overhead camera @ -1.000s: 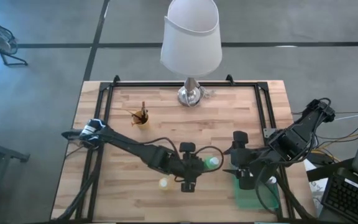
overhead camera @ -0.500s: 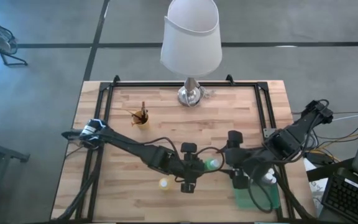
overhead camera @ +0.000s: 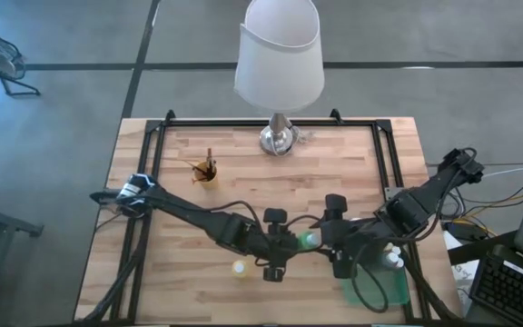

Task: Pick & Place Paint Supplies
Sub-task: Put the green paint bottle into the green bin

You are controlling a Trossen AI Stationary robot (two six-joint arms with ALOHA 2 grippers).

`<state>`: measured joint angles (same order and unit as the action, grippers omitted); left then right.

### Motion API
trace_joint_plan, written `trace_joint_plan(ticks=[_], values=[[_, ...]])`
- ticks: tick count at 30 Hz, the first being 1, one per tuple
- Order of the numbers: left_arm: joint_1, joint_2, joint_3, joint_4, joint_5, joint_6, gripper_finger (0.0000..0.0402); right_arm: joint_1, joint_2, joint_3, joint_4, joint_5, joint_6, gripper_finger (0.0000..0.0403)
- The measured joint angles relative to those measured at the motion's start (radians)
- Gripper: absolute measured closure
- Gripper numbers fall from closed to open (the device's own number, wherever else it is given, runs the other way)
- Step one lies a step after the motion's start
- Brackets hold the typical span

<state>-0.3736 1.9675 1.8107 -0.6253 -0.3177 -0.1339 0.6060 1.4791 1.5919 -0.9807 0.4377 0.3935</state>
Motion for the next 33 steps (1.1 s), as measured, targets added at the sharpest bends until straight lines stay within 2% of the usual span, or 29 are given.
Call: trace_joint_plan(ticks=[20, 33], values=[[0.0, 0.0, 0.0, -0.062, 0.032, -0.042, 0.0195, -0.033, 0.016, 0.001, -0.003, -0.042, -0.028, 0.0198], [0.0, 0.0, 0.001, -0.066, 0.028, -0.027, 0.0195, -0.052, 0.015, 0.001, 0.025, -0.069, -0.054, 0.0278]])
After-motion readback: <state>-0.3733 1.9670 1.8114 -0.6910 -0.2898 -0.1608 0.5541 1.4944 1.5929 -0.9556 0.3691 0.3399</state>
